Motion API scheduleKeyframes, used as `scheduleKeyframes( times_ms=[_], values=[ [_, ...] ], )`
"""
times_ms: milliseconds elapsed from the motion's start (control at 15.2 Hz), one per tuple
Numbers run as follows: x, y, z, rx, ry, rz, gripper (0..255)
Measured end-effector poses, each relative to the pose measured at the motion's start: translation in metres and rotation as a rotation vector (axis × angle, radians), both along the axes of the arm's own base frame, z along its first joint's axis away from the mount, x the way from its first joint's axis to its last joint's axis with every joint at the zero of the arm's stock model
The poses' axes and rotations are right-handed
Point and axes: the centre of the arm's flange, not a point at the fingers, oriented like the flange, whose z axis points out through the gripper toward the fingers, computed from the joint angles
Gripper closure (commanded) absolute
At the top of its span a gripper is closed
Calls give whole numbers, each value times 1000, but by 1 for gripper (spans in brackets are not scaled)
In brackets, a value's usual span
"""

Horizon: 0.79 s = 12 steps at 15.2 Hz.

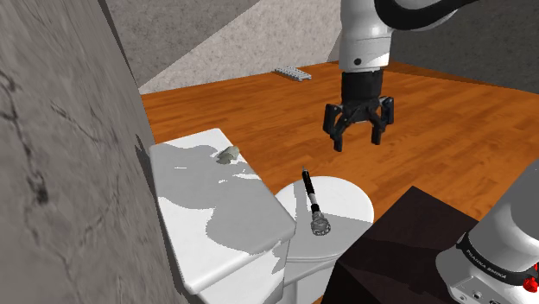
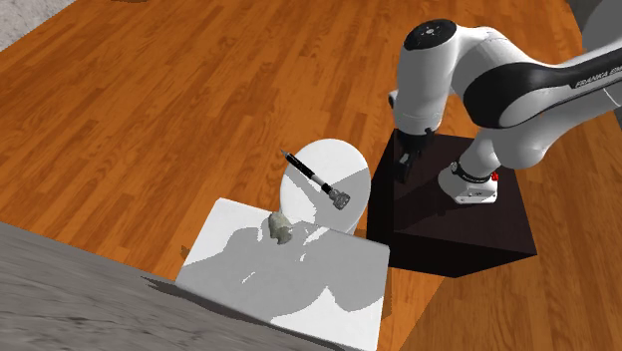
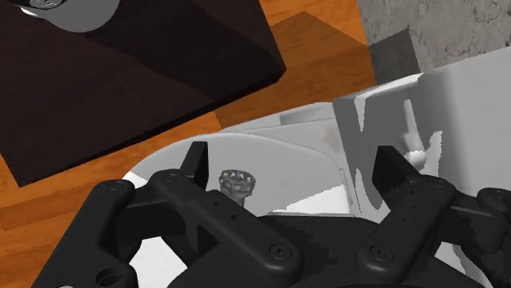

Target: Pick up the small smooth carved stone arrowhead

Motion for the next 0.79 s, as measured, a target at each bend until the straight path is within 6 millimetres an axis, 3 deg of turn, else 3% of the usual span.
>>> scheduleKeyframes(
  times_ms=[396,792],
  values=[
    [50,63,-9,-59,-2,-208,0],
    [109,106,-25,-117,-2,-418,0]
  ],
)
